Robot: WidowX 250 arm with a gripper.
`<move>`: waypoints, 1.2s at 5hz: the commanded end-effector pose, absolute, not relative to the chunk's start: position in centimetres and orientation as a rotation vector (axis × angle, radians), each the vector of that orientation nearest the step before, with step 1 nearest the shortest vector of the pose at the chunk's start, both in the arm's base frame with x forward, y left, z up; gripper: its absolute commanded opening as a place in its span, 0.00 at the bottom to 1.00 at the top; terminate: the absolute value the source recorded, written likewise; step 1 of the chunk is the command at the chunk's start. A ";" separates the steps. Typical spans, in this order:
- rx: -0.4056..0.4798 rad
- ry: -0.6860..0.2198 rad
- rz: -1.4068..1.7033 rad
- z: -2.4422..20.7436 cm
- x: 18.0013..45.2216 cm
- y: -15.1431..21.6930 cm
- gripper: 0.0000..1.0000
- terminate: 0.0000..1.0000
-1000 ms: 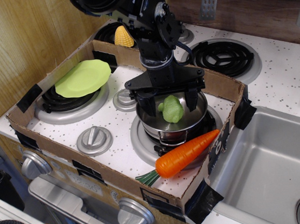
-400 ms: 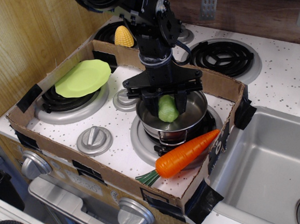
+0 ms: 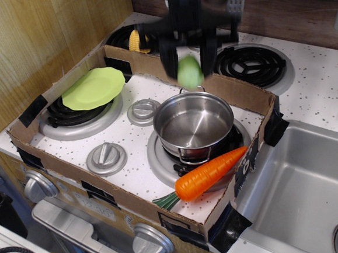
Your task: Take broccoli out of pan
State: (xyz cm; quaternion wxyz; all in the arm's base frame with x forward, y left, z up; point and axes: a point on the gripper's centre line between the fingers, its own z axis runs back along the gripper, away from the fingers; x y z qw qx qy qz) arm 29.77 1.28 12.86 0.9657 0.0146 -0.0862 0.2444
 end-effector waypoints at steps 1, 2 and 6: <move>0.009 -0.085 0.470 16.5 26.4 8.2 0.00 0.00; 0.028 -0.146 0.455 15.6 24.5 10.6 0.00 0.00; -0.072 -0.402 0.447 4.9 24.5 13.5 0.00 0.00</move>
